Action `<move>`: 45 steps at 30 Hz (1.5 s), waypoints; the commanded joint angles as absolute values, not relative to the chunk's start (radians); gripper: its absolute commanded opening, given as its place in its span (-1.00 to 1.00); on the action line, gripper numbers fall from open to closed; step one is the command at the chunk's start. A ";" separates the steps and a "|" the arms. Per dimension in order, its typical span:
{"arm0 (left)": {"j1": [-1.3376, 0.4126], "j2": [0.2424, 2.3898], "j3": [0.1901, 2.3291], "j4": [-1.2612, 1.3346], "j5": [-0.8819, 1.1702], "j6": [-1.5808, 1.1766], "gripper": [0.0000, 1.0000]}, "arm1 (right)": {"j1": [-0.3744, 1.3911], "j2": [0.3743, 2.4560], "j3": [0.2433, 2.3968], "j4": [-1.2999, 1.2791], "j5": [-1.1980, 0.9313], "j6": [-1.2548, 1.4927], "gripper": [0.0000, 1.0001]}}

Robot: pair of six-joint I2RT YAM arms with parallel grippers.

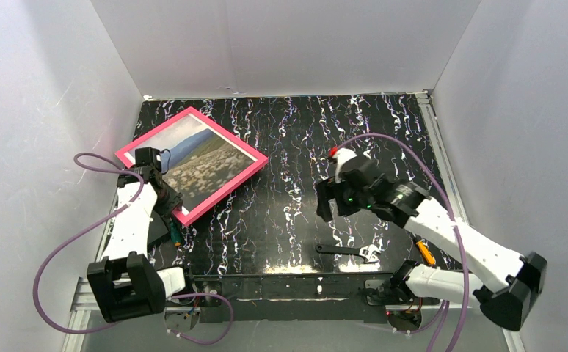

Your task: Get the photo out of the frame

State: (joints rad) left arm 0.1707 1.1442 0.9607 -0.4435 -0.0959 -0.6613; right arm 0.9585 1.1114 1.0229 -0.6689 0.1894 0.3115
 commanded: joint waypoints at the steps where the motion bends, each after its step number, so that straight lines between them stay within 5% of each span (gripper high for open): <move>1: 0.160 1.070 1.018 -0.676 -0.049 -0.634 -1.00 | 1.174 1.208 1.114 -0.449 0.394 0.052 0.97; 15: 0.158 1.016 1.040 -0.844 -0.012 -0.639 -1.00 | 1.365 1.778 1.486 -0.296 0.577 -0.541 0.96; 30: 0.157 1.046 1.093 -0.904 0.000 -0.632 -1.00 | 1.420 1.884 1.345 0.160 0.688 -0.917 0.88; 45: 0.158 1.053 1.132 -0.926 0.024 -0.653 -1.00 | 1.447 1.978 1.373 0.374 0.780 -1.083 0.42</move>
